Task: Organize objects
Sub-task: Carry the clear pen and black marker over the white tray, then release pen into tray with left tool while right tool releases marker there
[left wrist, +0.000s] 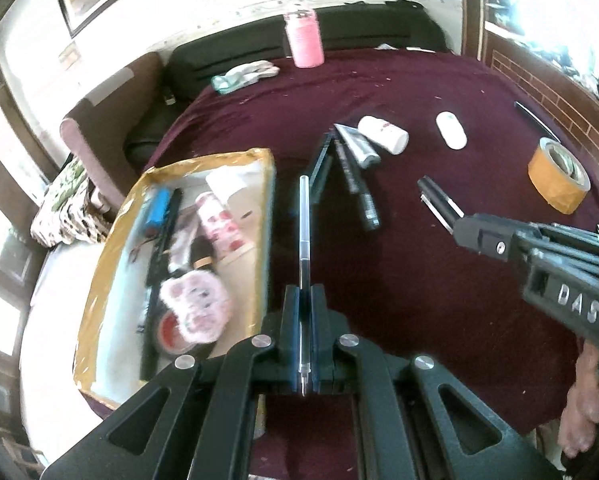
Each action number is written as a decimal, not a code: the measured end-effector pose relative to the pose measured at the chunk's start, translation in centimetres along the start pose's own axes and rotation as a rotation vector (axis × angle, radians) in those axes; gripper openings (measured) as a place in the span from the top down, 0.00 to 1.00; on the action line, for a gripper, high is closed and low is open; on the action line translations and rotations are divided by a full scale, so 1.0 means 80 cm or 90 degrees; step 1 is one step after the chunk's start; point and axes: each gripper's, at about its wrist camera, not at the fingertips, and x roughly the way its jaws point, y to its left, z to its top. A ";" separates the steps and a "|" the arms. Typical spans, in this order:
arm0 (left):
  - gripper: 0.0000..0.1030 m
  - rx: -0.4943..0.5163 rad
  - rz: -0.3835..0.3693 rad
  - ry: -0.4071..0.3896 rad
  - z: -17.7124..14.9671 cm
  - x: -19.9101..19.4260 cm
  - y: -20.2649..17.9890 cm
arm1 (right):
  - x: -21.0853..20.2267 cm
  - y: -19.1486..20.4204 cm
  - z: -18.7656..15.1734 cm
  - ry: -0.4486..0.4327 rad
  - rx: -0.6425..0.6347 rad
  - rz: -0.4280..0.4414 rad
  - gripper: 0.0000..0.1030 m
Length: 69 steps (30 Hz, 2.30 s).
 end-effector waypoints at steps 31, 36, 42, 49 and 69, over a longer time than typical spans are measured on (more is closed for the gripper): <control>0.97 -0.187 -0.107 0.071 -0.013 0.083 0.234 | 0.103 0.146 0.015 0.072 -0.088 0.087 0.90; 0.97 -0.183 -0.103 0.099 -0.010 0.100 0.245 | 0.114 0.149 0.019 0.079 -0.088 0.093 0.90; 0.97 -0.172 -0.096 0.119 -0.017 0.107 0.247 | 0.129 0.150 0.024 0.087 -0.087 0.094 0.90; 0.97 -0.175 -0.088 0.133 -0.022 0.113 0.257 | 0.144 0.160 0.033 0.092 -0.091 0.098 0.90; 0.97 -0.122 -0.103 0.178 -0.029 0.119 0.249 | 0.197 0.174 0.050 0.108 -0.102 0.050 0.90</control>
